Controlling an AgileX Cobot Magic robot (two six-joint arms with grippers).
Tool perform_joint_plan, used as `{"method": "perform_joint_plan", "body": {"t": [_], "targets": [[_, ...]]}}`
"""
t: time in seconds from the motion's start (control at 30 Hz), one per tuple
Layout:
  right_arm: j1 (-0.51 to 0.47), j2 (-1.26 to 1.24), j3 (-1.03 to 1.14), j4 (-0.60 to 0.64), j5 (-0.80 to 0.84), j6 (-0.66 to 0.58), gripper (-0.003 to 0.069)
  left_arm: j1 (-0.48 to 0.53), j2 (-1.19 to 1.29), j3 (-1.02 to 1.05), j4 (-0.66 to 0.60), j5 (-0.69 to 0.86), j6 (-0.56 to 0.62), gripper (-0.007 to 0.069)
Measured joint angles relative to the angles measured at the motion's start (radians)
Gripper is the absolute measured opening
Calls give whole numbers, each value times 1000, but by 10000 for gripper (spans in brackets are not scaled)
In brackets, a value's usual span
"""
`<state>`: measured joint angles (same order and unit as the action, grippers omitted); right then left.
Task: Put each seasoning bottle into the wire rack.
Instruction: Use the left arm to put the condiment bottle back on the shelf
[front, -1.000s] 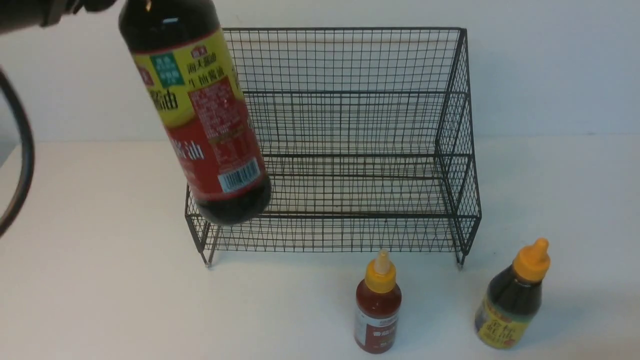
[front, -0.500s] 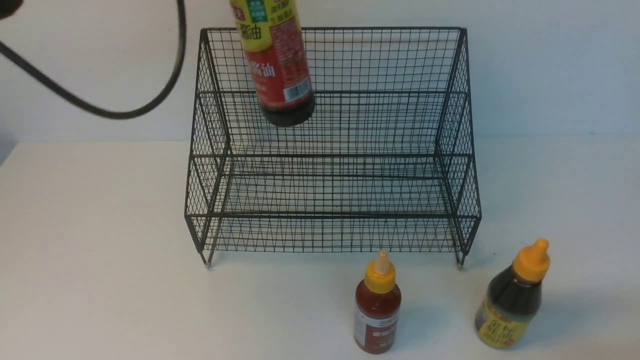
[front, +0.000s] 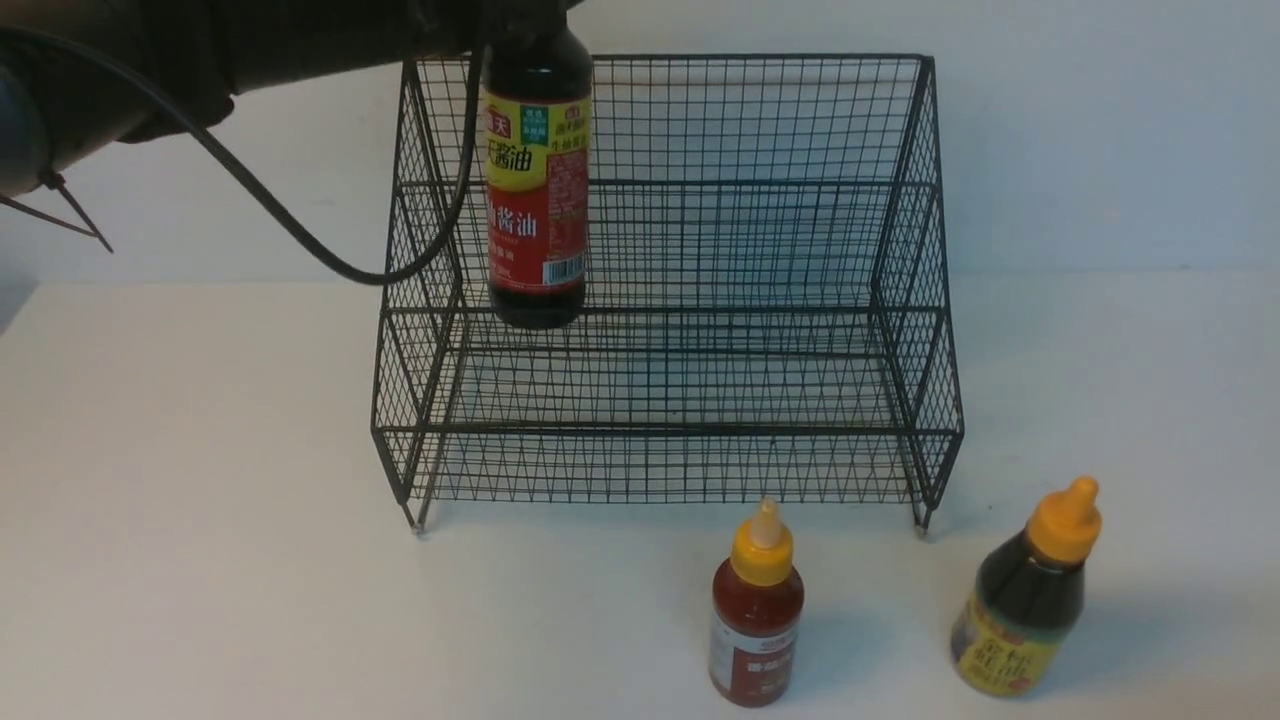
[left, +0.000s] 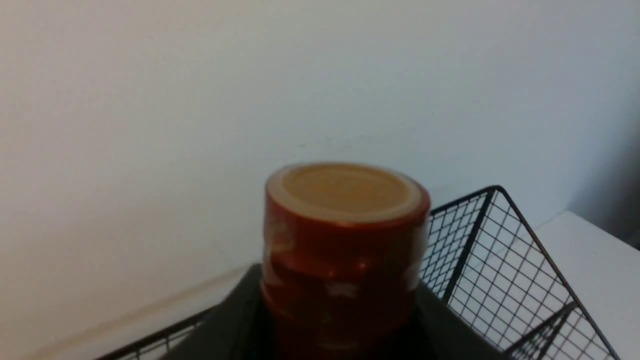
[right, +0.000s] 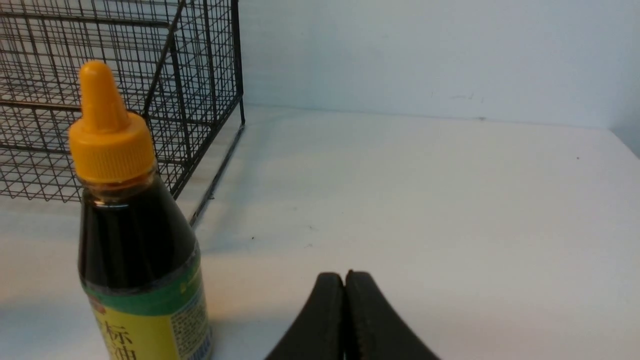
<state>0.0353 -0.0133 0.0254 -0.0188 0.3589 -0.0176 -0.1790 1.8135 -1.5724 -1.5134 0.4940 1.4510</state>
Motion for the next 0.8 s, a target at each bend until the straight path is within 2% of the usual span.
{"method": "perform_joint_plan", "body": {"t": [0.13, 0.27, 0.3, 0.33, 0.53, 0.8], "targets": [[0, 0, 0, 0, 0, 0, -15, 0, 9, 0, 79, 62, -31, 261], [0, 0, 0, 0, 0, 0, -15, -1, 11, 0, 241, 110, -171, 261], [0, 0, 0, 0, 0, 0, -15, -1, 11, 0, 251, 110, -171, 261], [0, 0, 0, 0, 0, 0, -15, -1, 11, 0, 348, 135, -244, 261], [0, 0, 0, 0, 0, 0, -15, -1, 15, -1, 576, 186, -364, 261], [0, 0, 0, 0, 0, 0, -15, 0, 33, -18, 587, 217, -380, 261]]}}
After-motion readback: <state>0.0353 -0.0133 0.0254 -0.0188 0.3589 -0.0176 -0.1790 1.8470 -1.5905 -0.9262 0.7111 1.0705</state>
